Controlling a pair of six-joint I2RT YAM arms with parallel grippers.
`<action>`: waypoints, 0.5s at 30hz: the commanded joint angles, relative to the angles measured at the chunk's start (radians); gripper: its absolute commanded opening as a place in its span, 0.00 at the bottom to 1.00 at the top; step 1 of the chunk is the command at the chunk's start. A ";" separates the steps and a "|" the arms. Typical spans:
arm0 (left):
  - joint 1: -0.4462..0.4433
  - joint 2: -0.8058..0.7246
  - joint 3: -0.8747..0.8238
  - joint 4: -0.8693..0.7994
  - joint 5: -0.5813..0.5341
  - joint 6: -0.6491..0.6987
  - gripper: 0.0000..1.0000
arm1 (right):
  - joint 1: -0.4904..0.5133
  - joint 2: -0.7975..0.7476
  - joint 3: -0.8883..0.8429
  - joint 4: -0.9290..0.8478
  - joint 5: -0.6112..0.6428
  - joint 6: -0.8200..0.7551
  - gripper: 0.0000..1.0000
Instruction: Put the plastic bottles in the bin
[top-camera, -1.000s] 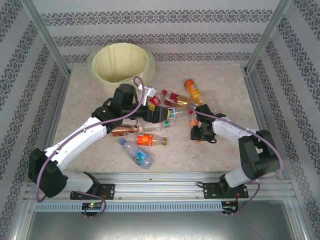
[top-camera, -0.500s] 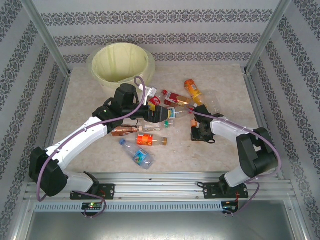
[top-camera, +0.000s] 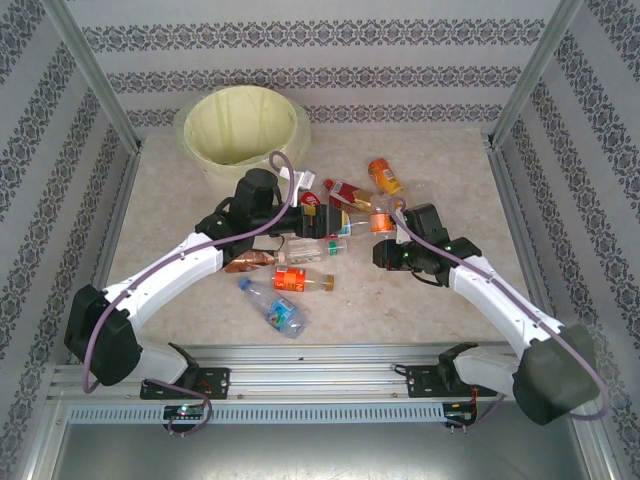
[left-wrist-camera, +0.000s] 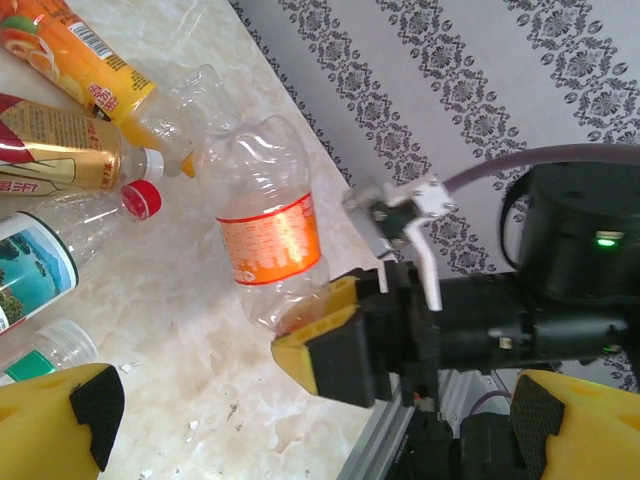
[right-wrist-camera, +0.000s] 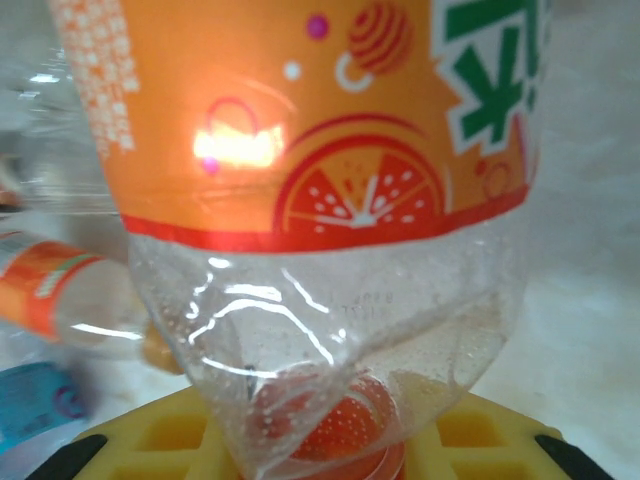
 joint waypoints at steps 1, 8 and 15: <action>-0.017 0.012 0.000 0.111 0.019 -0.035 1.00 | 0.020 -0.052 0.027 0.055 -0.167 0.010 0.32; -0.021 0.061 0.001 0.233 0.100 -0.084 0.99 | 0.039 -0.137 0.036 0.143 -0.349 0.052 0.32; -0.027 0.103 0.002 0.309 0.150 -0.122 0.95 | 0.053 -0.154 0.037 0.177 -0.418 0.075 0.32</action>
